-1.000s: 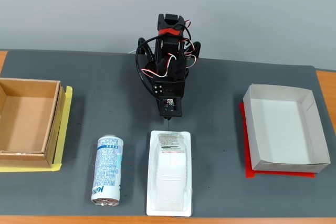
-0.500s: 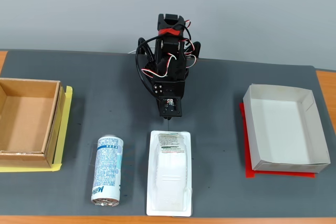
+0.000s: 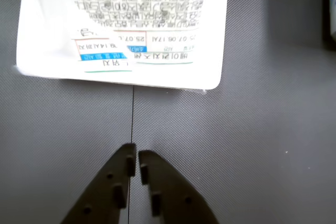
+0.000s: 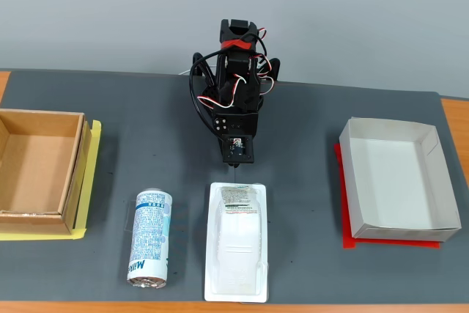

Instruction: Pick the can and put it in the brown box

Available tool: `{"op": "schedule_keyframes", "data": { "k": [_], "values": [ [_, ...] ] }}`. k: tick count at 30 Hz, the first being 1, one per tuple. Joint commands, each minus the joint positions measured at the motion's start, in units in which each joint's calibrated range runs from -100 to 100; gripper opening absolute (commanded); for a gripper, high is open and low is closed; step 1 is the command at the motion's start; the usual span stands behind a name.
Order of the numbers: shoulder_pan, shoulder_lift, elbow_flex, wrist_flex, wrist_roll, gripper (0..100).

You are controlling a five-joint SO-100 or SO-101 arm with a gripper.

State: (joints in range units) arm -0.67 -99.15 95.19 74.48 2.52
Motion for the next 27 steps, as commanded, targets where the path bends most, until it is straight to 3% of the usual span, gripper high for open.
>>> {"op": "schedule_keyframes", "data": {
  "k": [1,27],
  "values": [
    [-0.1,-0.1,-3.1,-0.6,0.0,1],
    [0.5,0.2,-3.2,-0.7,0.3,1]
  ]
}}
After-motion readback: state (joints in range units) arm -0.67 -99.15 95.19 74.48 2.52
